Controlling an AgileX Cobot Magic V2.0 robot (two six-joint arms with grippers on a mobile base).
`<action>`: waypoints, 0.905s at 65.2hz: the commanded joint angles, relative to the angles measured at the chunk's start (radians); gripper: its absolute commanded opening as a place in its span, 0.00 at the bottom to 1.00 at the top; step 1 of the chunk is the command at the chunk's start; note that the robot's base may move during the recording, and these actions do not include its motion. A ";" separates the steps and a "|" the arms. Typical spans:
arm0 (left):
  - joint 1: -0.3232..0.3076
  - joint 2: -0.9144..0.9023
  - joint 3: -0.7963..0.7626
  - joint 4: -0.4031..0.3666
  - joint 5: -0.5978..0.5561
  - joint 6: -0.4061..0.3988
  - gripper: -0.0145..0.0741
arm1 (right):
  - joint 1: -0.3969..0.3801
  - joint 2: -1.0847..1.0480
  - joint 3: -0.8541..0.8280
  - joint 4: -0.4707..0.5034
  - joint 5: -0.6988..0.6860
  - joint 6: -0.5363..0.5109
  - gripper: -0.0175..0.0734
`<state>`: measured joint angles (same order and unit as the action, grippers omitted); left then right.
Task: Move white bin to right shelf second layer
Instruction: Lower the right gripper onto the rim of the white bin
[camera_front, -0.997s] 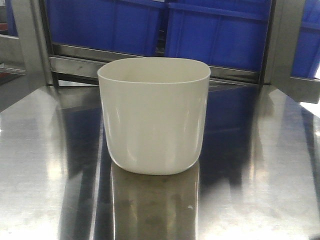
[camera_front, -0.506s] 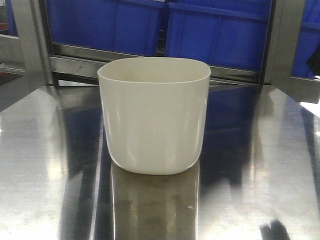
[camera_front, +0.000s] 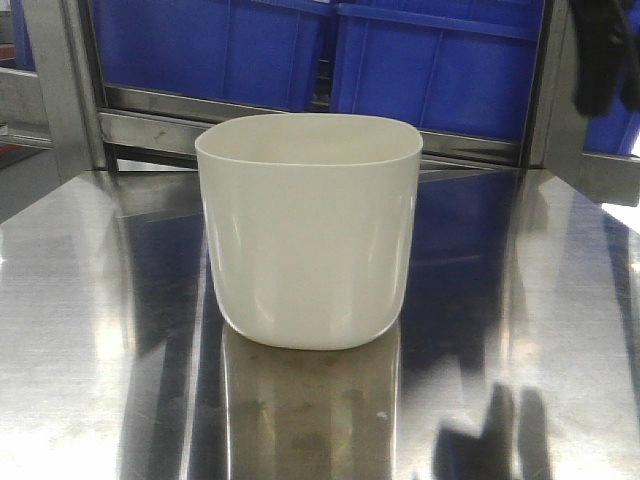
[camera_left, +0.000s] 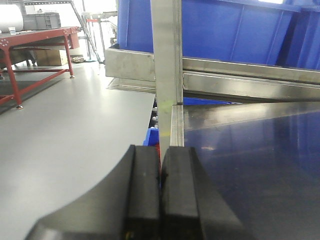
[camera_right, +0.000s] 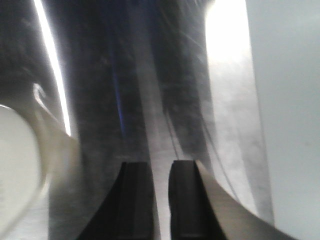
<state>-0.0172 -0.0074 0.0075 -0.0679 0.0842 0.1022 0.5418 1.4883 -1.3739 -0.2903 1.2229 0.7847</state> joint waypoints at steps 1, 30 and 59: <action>-0.002 -0.016 0.037 -0.006 -0.084 -0.003 0.26 | 0.029 -0.028 -0.063 -0.044 0.054 0.014 0.45; -0.002 -0.016 0.037 -0.006 -0.084 -0.003 0.26 | 0.065 0.012 -0.064 0.104 -0.025 -0.083 0.39; -0.002 -0.016 0.037 -0.006 -0.084 -0.003 0.26 | 0.065 0.025 -0.065 0.206 -0.102 -0.086 0.62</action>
<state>-0.0172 -0.0074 0.0075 -0.0679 0.0842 0.1022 0.6057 1.5485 -1.4036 -0.0856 1.1578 0.7082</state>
